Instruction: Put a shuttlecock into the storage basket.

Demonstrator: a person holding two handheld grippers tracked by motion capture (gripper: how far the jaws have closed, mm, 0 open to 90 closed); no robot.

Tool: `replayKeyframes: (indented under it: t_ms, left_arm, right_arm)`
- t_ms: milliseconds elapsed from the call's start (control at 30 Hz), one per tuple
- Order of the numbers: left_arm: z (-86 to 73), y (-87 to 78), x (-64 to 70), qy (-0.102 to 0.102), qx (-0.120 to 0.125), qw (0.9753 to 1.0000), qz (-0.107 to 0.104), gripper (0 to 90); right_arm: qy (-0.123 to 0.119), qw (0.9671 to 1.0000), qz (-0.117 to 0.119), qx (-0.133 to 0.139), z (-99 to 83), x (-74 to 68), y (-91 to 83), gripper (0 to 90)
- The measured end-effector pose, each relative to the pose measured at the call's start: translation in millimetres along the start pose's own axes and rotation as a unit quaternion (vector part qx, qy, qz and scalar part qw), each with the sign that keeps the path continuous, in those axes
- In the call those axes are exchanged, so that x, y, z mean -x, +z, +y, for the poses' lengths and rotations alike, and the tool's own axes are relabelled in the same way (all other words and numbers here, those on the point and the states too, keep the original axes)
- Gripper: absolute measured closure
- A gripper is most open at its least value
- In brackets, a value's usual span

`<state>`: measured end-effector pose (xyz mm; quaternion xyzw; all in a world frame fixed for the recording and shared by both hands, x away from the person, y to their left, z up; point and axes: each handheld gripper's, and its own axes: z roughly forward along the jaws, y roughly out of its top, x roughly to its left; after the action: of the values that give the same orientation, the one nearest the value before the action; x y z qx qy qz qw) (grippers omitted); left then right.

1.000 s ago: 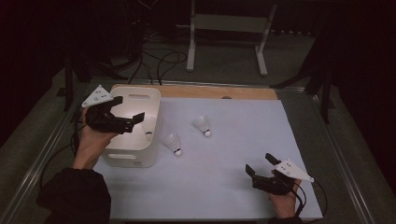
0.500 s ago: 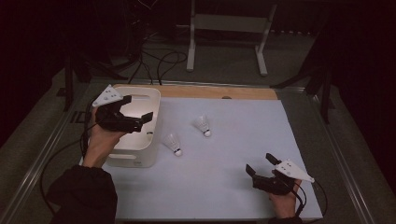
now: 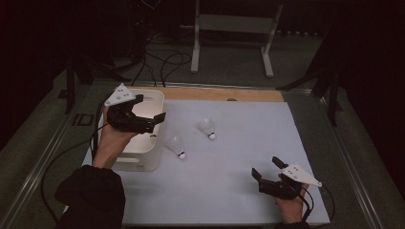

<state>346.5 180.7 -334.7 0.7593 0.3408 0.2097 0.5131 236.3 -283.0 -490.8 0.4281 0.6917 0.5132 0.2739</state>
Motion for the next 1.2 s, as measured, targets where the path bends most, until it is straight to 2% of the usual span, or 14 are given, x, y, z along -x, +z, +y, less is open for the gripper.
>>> replayKeyframes:
  t_ms: [433, 933, 1200]
  left_arm:
    - [5.4, 14.2, 12.6, 0.011, 0.005, 0.9999, -0.009, 0.5]
    - [10.9, 33.3, 21.7, 0.007, 0.009, 0.9997, -0.022, 0.5]
    - [15.6, 42.7, 27.7, 0.012, 0.007, 0.9994, -0.031, 0.5]
  right_arm:
    - [-0.001, 1.0000, 0.000, 0.001, 0.1, 0.2, 0.1, 8.1]
    - [-0.001, 1.0000, -0.002, 0.000, 0.2, 0.0, -0.2, 8.1]
    - [0.000, 1.0000, -0.001, 0.001, 0.2, 0.0, -0.1, 8.1]
